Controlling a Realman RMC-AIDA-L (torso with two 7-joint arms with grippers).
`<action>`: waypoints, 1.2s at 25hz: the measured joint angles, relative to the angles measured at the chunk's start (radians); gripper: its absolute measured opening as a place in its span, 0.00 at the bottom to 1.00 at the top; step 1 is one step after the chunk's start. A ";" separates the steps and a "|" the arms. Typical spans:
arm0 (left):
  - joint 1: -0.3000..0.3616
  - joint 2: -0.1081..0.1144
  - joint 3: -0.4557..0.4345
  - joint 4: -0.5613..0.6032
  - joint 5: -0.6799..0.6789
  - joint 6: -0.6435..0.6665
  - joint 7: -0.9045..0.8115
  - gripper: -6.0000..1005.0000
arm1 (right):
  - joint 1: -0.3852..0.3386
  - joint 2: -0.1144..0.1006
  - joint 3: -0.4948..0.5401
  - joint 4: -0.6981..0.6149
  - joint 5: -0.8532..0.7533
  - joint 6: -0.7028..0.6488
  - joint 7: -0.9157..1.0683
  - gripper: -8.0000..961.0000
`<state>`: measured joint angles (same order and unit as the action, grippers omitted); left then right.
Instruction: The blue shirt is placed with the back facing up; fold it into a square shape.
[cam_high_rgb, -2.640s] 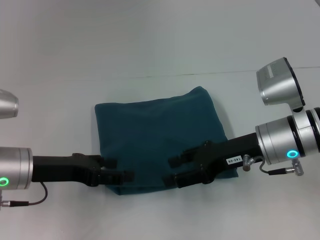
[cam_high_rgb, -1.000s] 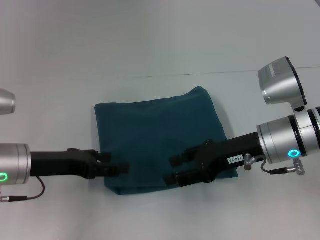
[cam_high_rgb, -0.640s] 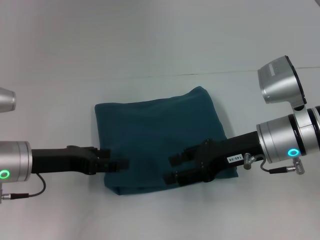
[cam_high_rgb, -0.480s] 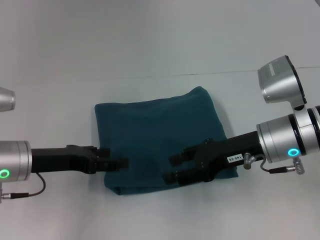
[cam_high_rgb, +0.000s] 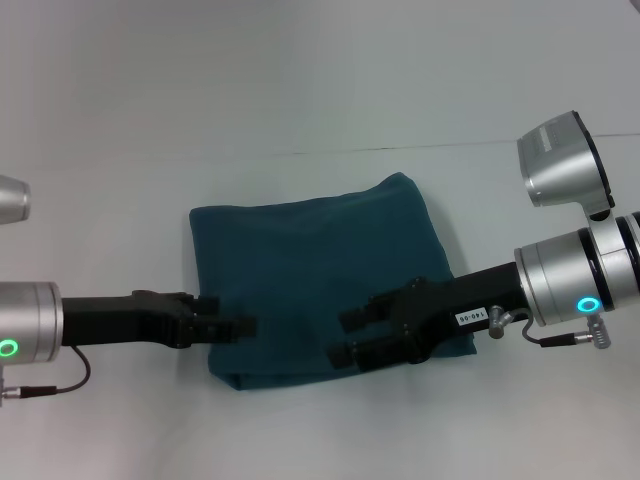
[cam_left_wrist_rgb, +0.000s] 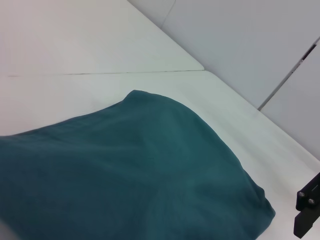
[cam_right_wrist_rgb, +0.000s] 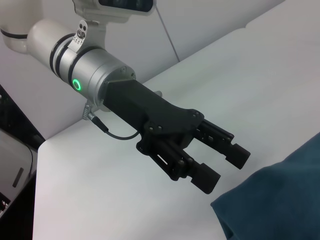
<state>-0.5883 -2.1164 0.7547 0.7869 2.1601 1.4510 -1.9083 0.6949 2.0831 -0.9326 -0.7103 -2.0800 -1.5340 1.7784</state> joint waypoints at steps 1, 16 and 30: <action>0.000 0.000 0.000 0.000 0.000 0.000 0.000 0.83 | 0.000 0.000 0.000 0.000 0.000 0.000 0.000 0.68; 0.004 0.001 0.000 0.000 0.003 0.000 0.000 0.83 | 0.000 0.000 0.000 0.000 0.000 0.000 0.001 0.68; 0.005 0.003 0.000 0.000 0.002 0.001 0.000 0.83 | 0.002 0.000 0.000 0.000 0.000 0.003 0.001 0.68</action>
<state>-0.5829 -2.1138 0.7547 0.7868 2.1624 1.4525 -1.9083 0.6965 2.0831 -0.9326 -0.7102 -2.0800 -1.5313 1.7794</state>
